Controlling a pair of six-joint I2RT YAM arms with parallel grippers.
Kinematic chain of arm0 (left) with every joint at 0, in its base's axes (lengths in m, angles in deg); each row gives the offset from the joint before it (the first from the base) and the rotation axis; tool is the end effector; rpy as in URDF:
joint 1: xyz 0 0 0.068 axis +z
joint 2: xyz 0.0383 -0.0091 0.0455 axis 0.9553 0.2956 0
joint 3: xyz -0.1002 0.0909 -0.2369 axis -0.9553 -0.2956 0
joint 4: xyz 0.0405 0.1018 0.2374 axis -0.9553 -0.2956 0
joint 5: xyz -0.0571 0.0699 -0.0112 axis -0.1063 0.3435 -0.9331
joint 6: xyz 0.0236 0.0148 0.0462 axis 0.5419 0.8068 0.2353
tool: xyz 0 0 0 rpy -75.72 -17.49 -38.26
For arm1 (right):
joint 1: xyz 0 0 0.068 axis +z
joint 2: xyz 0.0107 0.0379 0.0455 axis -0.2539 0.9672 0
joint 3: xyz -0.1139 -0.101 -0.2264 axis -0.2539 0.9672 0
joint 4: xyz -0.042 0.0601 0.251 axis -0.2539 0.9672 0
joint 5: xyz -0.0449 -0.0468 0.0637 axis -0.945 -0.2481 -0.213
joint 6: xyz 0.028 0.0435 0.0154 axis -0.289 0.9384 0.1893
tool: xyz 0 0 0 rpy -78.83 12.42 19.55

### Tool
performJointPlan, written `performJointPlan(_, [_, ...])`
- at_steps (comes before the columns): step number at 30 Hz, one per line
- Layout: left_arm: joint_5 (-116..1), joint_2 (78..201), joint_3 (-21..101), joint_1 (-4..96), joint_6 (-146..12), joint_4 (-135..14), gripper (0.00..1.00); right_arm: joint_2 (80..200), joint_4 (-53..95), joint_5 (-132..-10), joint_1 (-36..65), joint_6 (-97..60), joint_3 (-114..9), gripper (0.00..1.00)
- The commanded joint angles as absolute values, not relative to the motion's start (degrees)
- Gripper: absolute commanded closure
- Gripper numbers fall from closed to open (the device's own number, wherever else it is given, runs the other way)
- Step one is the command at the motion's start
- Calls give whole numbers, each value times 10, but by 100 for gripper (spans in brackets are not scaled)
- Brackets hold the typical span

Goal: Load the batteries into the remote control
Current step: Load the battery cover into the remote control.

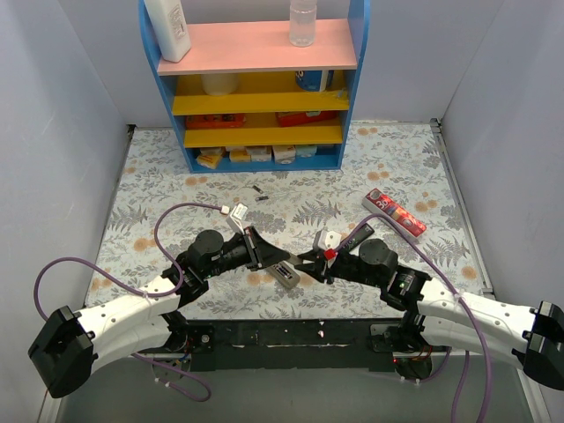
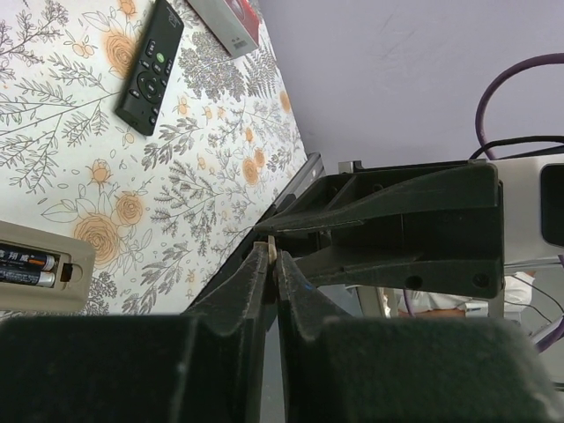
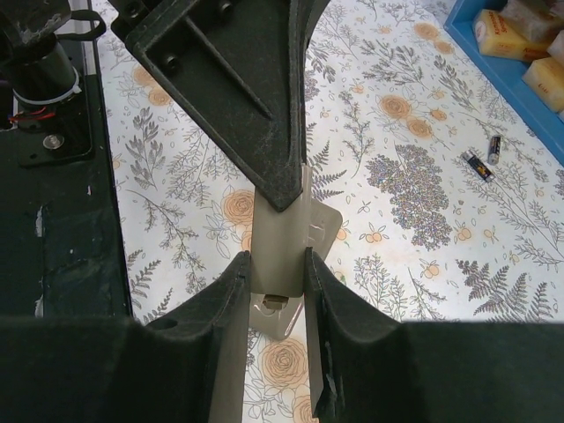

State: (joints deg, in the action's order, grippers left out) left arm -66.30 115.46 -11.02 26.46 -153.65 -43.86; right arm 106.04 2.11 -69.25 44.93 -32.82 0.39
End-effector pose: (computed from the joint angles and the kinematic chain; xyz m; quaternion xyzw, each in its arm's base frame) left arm 0.1330 -0.1547 0.2265 -0.2477 0.7302 -0.6314 0.0822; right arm 0.0941 0.1725 0.2480 -0.4574 0.5868 0.3475 0.5706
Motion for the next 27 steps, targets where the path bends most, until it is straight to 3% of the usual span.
performJointPlan(1, [-647, 1147, -108, 267, -1534, -454, 88, 1066, 2, -693, 449, -320, 10, 92])
performJointPlan(2, [-630, 1145, -108, 267, -1533, -463, 75, 1068, 7, -693, 449, -318, 8, 93])
performJointPlan(5, [-582, 1132, -101, 267, -1519, -506, 48, 1087, 43, -696, 449, -303, -7, 96])
performJointPlan(8, [-511, 1109, -91, 267, -1501, -562, 28, 1117, 101, -711, 450, -271, -35, 99])
performJointPlan(10, [-463, 1098, -86, 268, -1495, -608, 21, 1141, 128, -718, 450, -239, -57, 99])
performJointPlan(12, [-402, 1091, -77, 269, -1493, -644, 18, 1166, 169, -721, 451, -217, -73, 99])
performJointPlan(18, [-347, 1140, -54, 286, -1463, -693, 21, 1237, 298, -776, 473, -156, -168, 99])
performJointPlan(27, [-525, 1296, -37, 414, -1419, -575, 27, 1336, 395, -808, 475, -112, -271, 99])
